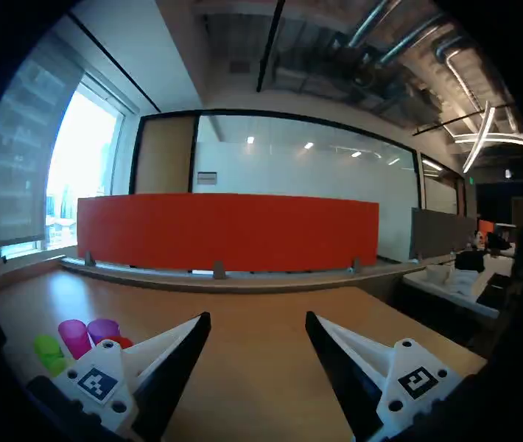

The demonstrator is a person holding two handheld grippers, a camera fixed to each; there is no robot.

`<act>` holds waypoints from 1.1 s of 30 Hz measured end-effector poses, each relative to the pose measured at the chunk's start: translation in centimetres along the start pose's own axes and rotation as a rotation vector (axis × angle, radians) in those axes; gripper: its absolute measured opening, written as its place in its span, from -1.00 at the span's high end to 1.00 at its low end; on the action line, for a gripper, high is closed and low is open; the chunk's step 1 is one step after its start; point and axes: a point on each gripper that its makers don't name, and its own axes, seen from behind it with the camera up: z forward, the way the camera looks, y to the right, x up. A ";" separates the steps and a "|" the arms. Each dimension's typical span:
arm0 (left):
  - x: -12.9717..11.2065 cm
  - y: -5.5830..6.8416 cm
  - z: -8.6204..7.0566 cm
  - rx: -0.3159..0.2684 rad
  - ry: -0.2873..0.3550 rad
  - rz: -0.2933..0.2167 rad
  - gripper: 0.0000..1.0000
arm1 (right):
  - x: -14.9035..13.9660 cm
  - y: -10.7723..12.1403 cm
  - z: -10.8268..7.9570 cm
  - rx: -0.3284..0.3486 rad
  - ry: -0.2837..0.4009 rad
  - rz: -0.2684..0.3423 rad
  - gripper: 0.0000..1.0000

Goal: Pour water

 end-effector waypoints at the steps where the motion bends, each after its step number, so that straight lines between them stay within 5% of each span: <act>1: -0.2 0.0 0.1 0.000 0.000 -0.007 -0.80 | 0.1 -0.1 0.0 0.000 0.001 -0.002 -1.00; 20: -3.3 0.6 1.1 0.020 -0.009 0.002 -0.81 | -0.5 -0.6 0.2 -0.007 -0.021 -0.019 -1.00; 33: -5.0 0.4 1.5 0.019 -0.033 -0.040 -0.80 | -0.6 -0.5 0.3 -0.008 -0.022 -0.018 -0.99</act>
